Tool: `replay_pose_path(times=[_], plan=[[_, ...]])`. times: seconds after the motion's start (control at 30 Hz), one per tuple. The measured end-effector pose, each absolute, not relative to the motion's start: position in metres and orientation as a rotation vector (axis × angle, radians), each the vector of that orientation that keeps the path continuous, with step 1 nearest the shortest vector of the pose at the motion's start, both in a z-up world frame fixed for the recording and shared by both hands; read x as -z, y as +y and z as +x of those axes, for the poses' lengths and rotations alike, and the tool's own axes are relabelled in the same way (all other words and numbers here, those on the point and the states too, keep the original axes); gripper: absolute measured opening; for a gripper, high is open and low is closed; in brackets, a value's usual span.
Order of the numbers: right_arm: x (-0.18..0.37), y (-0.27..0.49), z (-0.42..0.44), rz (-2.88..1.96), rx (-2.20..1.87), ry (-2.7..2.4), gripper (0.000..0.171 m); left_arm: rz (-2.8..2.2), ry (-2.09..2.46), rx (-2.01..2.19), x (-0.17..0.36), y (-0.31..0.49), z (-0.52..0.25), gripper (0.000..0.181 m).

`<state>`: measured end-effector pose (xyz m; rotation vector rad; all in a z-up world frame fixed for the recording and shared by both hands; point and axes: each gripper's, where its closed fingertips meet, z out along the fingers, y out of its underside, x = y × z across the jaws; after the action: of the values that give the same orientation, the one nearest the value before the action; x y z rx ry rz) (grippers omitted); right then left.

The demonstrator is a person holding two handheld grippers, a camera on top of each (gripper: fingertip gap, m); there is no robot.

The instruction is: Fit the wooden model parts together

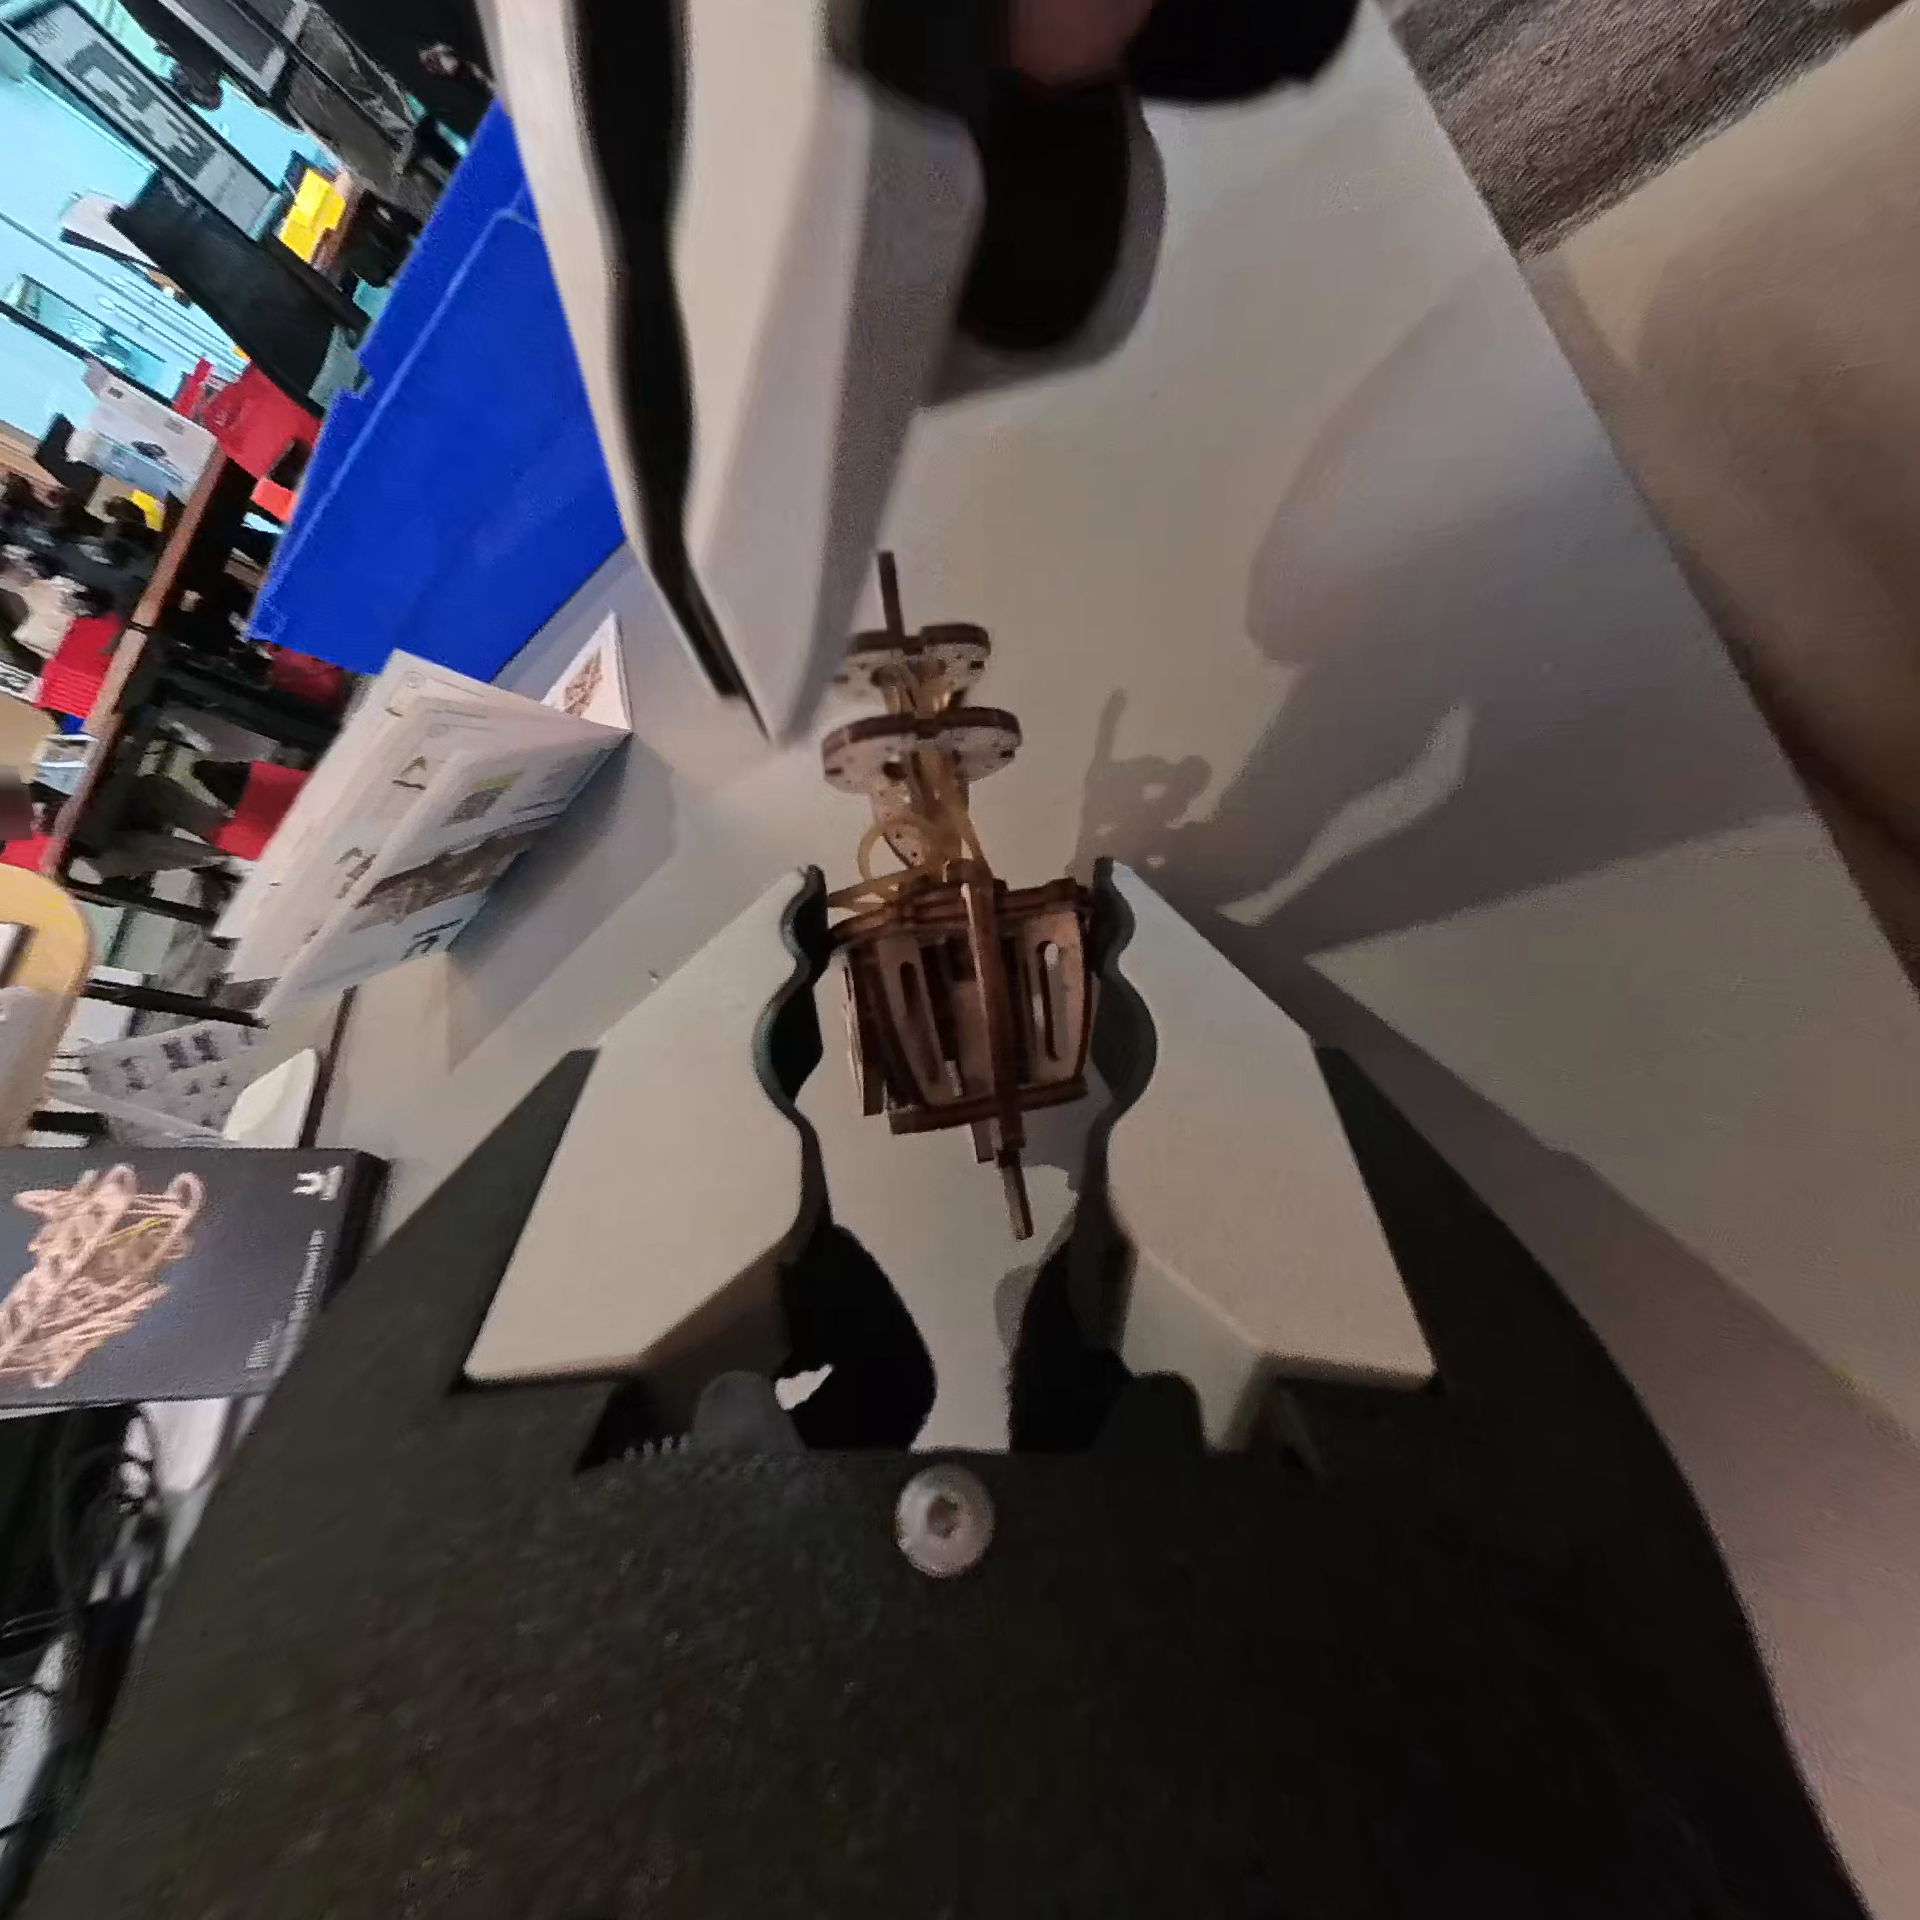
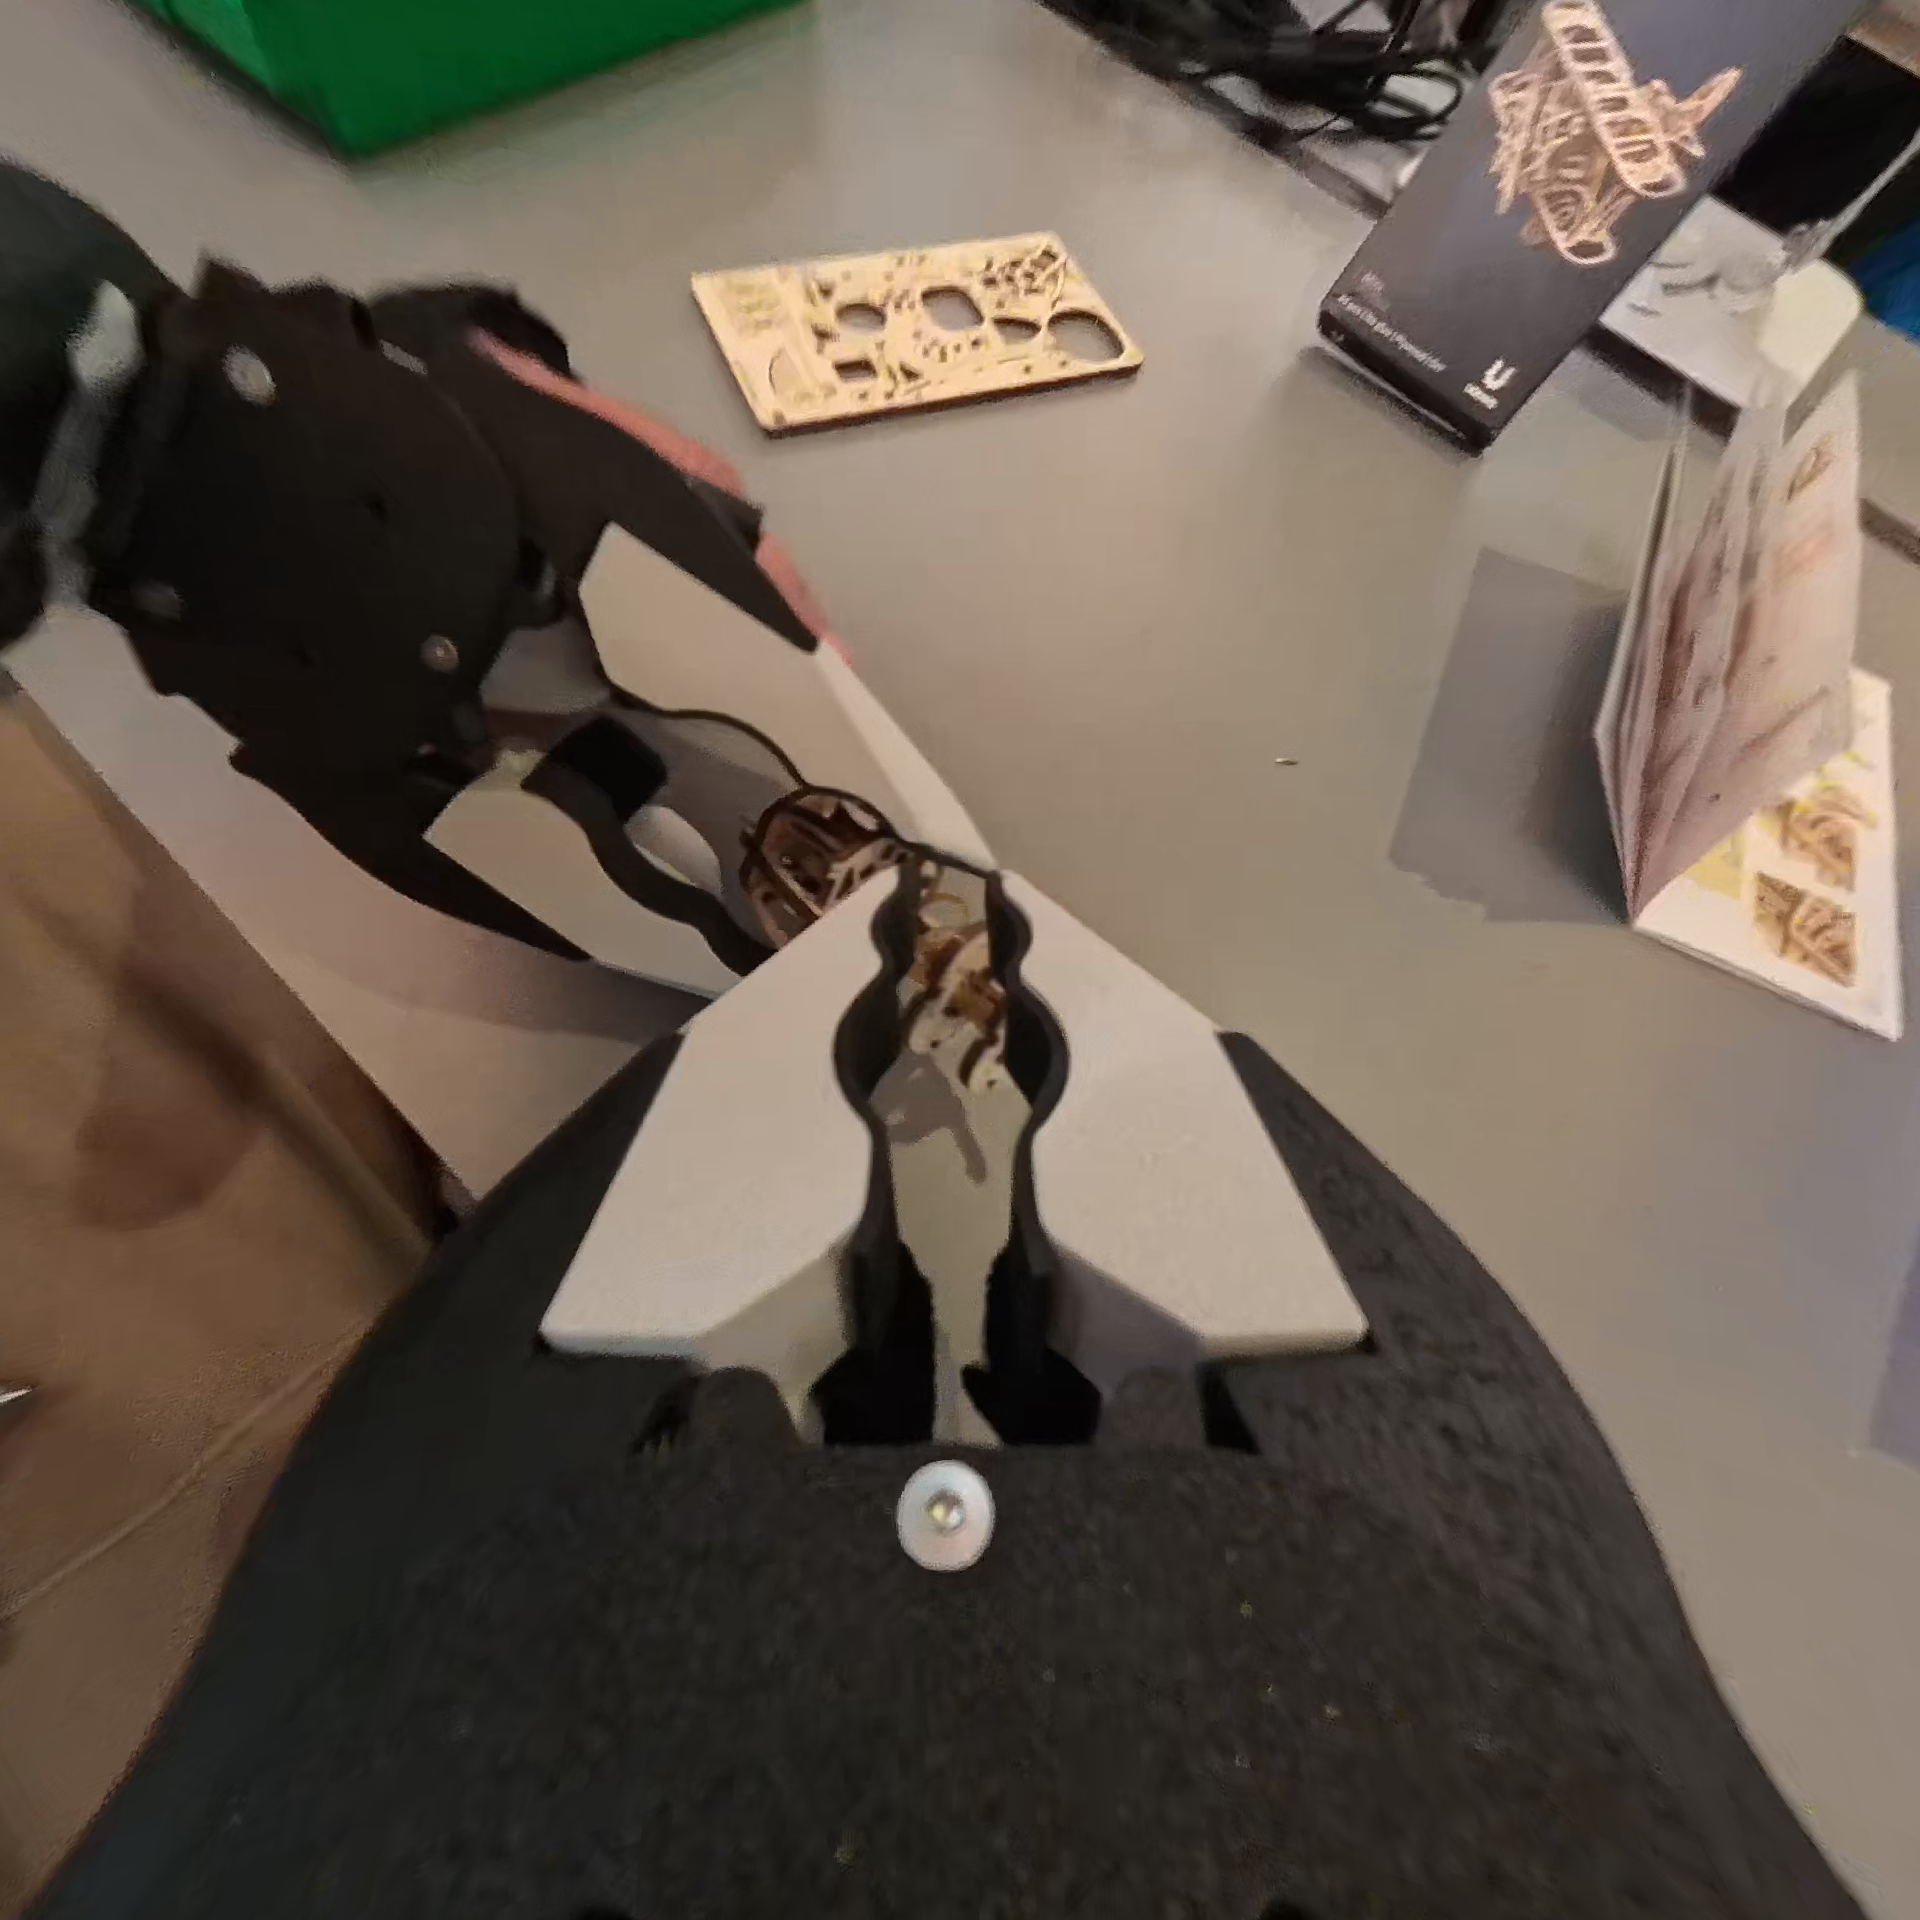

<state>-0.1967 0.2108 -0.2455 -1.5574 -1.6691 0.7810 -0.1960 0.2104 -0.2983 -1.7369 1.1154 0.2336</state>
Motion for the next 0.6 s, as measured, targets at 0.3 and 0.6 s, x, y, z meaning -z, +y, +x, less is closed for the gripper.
replay_pose_path(times=[0.3,0.6], plan=[[0.324,0.29,-0.148,-1.722,-0.685,-1.8,0.017,-1.879,0.97,-0.014,0.299,0.221,-0.224,0.048],[0.328,0.28,-0.172,-1.708,-0.733,-1.822,0.015,-1.907,0.892,0.291,0.293,0.219,-0.23,0.048]])
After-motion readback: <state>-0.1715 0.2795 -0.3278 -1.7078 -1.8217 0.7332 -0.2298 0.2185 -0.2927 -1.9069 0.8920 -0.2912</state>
